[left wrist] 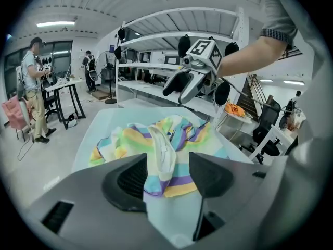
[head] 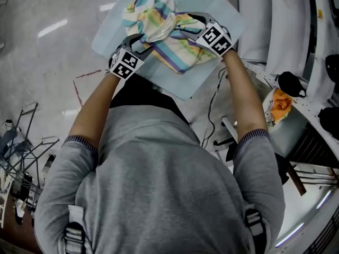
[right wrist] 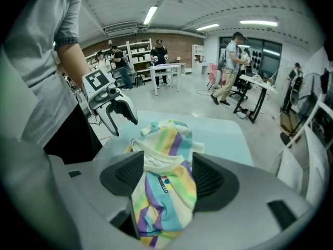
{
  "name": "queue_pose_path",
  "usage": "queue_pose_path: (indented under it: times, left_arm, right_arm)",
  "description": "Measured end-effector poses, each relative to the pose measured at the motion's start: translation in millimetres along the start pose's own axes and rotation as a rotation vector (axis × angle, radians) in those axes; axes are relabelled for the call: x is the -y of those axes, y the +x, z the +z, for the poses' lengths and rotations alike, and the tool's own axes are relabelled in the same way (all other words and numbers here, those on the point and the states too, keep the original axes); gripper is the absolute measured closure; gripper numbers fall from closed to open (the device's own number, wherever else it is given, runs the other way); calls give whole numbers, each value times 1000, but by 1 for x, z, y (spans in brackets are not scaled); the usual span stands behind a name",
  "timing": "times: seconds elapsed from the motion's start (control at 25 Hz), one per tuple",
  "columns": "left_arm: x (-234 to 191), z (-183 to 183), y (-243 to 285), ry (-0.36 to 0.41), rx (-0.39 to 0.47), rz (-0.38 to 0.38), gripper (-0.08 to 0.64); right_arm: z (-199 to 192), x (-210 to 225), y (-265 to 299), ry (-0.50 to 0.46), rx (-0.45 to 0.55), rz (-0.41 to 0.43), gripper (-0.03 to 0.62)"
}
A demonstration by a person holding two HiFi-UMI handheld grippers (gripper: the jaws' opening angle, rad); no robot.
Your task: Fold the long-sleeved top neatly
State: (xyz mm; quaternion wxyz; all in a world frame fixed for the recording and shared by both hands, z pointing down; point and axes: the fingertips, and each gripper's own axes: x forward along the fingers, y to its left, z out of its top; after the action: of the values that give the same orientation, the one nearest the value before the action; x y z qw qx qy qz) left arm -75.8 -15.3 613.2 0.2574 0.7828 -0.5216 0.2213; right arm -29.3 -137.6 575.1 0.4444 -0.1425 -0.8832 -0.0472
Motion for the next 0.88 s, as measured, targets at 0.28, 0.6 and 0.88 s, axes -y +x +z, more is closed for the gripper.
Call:
queue_pose_path:
  times: [0.28,0.6,0.88]
  left_arm:
    - [-7,-19,17,39,-61,-54,304]
    - [-8,-35,37,106,-112,-110,330]
    - [-10,-43,50,103,-125,-163,438]
  right_arm:
    - [-18,10,44,-93,-125,77,295]
    - [-35,29,79,-150,-203,134,324]
    - [-50,27,112,-200,-297,251,353]
